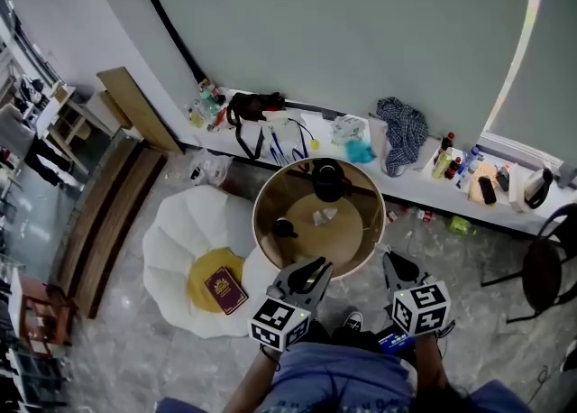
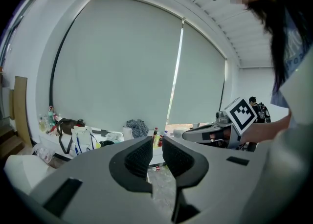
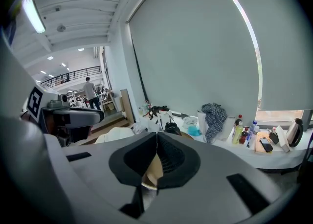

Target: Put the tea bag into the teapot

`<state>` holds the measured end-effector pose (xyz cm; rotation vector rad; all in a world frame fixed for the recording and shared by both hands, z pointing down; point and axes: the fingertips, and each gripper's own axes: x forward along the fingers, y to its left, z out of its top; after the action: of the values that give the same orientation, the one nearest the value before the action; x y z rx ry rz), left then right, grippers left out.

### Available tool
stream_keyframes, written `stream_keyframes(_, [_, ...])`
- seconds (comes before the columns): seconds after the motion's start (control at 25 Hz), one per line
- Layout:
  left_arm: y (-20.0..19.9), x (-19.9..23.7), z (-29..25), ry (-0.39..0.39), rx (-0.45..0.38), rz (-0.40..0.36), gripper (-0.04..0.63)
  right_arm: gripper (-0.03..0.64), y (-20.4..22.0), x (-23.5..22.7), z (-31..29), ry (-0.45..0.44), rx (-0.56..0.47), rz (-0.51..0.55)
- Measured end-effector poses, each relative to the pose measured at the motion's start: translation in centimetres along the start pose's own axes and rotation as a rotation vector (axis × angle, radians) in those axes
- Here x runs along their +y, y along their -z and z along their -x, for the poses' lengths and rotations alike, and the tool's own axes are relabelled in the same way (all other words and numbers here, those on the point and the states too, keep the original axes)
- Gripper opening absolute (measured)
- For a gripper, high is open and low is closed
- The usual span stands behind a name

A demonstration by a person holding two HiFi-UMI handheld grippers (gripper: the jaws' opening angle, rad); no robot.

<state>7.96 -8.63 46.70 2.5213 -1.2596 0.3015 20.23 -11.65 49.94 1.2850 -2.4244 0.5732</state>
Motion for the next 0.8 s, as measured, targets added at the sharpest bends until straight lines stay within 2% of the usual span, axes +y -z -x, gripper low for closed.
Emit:
stream_keyframes(0.4, [0.4,-0.4,-0.6,-0.024,0.04,-0.013,0.057,0.018,0.6,-1.9,0.1,-0.003,-0.007,-0.037])
stream_keyframes(0.8, [0.0,1.3,-3.2,0.015,0.042,-0.011,0.057,0.018,-0.7,-3.0,-2.0,0.015,-0.004,-0.033])
